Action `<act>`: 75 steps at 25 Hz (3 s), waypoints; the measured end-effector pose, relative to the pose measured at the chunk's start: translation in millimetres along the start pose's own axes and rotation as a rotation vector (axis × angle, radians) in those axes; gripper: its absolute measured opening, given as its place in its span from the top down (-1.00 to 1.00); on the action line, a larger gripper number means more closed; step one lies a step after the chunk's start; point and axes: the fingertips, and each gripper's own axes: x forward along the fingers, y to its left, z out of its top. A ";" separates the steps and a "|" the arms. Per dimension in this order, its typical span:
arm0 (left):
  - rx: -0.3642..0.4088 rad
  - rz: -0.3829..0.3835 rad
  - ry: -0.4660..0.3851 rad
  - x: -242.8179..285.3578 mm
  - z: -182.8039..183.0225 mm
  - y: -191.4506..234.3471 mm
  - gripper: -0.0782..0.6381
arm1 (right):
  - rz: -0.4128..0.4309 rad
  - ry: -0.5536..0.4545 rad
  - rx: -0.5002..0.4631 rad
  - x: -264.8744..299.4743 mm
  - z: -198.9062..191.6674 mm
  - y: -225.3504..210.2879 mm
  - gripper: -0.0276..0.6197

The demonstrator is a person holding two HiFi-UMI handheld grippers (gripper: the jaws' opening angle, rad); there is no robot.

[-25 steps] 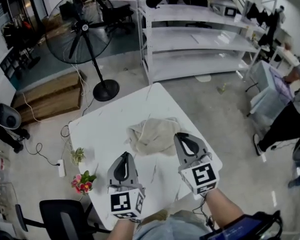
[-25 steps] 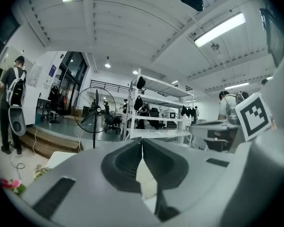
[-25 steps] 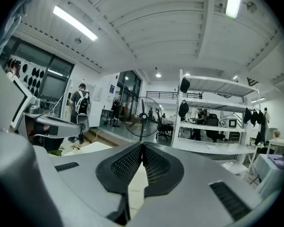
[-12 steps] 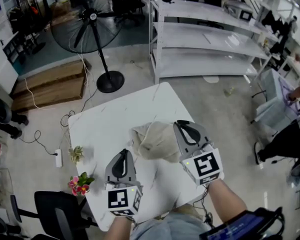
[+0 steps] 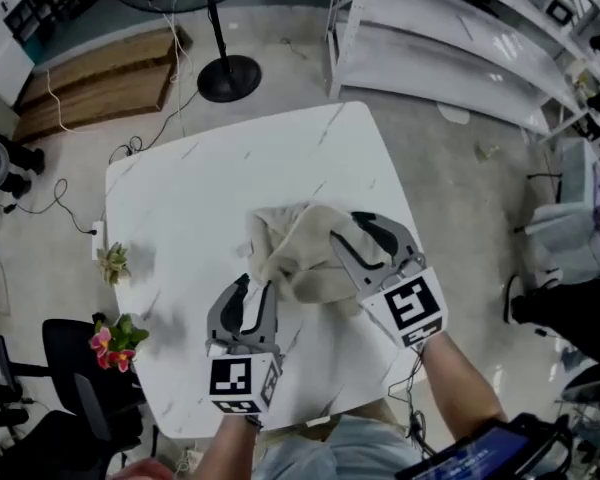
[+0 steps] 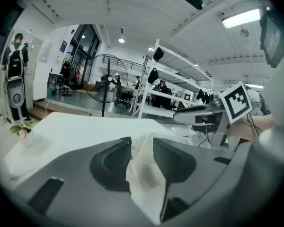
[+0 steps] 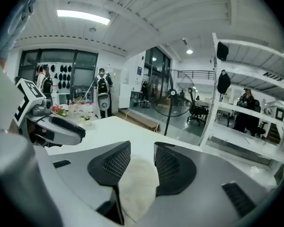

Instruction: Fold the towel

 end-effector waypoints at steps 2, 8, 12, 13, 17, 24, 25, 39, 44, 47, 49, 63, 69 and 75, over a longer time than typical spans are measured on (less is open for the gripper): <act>-0.031 0.011 0.053 9.7 -21.4 4.3 0.34 | 0.050 0.039 0.009 17.4 -17.4 0.0 0.32; -0.096 0.005 0.150 31.6 -62.6 7.4 0.26 | 0.176 0.159 0.034 56.2 -59.9 -2.5 0.20; -0.094 0.008 0.173 40.8 -72.2 8.9 0.32 | 0.225 0.229 0.071 68.1 -79.1 -6.2 0.11; -0.082 0.016 0.181 41.7 -73.9 10.1 0.37 | 0.241 0.237 0.080 70.6 -81.1 -6.5 0.10; -0.056 0.037 0.172 42.5 -75.0 15.1 0.58 | 0.316 0.263 0.100 77.7 -84.7 -1.0 0.09; -0.045 -0.014 0.028 27.8 -31.1 3.7 0.65 | 0.395 0.279 0.026 71.2 -81.5 5.3 0.04; -0.035 -0.020 0.018 24.6 -25.9 2.2 0.65 | 0.404 0.283 0.017 69.2 -80.2 6.1 0.03; 0.096 -0.430 -0.116 -21.4 18.4 -61.1 0.65 | 0.658 0.246 -0.284 58.7 -57.4 40.9 -0.16; 0.082 -0.511 -0.132 -36.3 21.8 -70.4 0.66 | 0.674 0.319 -0.248 59.4 -76.8 47.3 -0.16; 0.084 -0.526 -0.130 -42.0 21.3 -71.7 0.66 | 0.665 0.355 -0.255 59.7 -90.9 52.1 0.15; 0.076 -0.528 -0.132 -45.7 22.0 -70.8 0.66 | 0.641 0.348 -0.268 59.1 -92.8 53.8 0.35; 0.133 -0.710 -0.186 -88.8 53.3 -108.0 0.67 | 0.213 0.124 -0.216 -49.3 -23.6 13.9 0.78; 0.204 -0.850 -0.159 -124.1 45.2 -152.9 0.66 | -0.051 0.067 -0.142 -143.7 -32.6 20.2 0.77; 0.286 -0.940 -0.088 -161.9 7.5 -199.9 0.66 | -0.205 0.048 -0.064 -227.4 -75.5 51.8 0.77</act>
